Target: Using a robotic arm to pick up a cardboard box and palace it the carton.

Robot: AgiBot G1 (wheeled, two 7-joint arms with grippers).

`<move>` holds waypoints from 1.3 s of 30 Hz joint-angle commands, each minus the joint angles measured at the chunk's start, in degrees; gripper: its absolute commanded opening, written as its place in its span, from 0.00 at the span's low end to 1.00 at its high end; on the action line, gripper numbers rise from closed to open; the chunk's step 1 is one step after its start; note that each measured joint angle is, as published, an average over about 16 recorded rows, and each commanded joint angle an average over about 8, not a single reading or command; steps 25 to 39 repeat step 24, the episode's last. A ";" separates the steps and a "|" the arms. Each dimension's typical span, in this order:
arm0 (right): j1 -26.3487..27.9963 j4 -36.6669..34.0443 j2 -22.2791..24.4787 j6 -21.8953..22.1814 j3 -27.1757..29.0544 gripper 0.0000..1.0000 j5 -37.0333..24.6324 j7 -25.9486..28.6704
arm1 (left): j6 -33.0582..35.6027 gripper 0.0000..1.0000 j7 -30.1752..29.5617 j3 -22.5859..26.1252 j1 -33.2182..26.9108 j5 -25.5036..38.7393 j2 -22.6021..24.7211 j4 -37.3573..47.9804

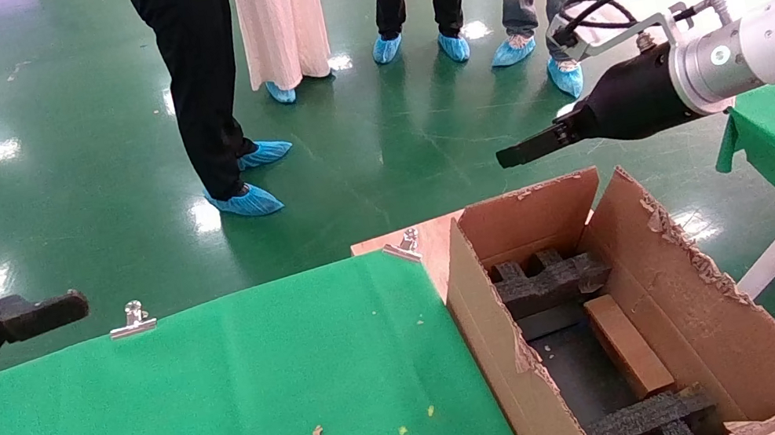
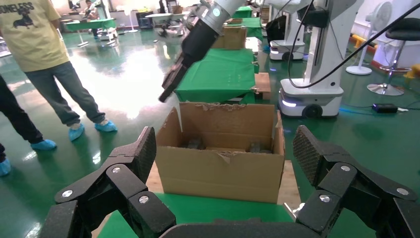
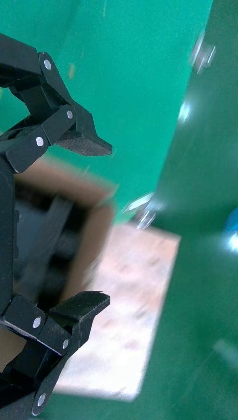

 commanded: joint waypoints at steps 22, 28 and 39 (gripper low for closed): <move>-23.03 7.44 1.19 -14.51 36.63 1.00 -0.05 -13.96 | 0.00 1.00 0.01 0.02 -0.01 -0.01 0.00 0.01; -24.15 7.80 1.25 -15.22 38.42 1.00 -0.05 -14.64 | 0.00 1.00 0.01 0.02 -0.01 -0.01 -0.01 0.01; -24.15 7.80 1.25 -15.22 38.42 1.00 -0.05 -14.64 | 0.00 1.00 0.01 0.02 -0.01 -0.01 -0.01 0.01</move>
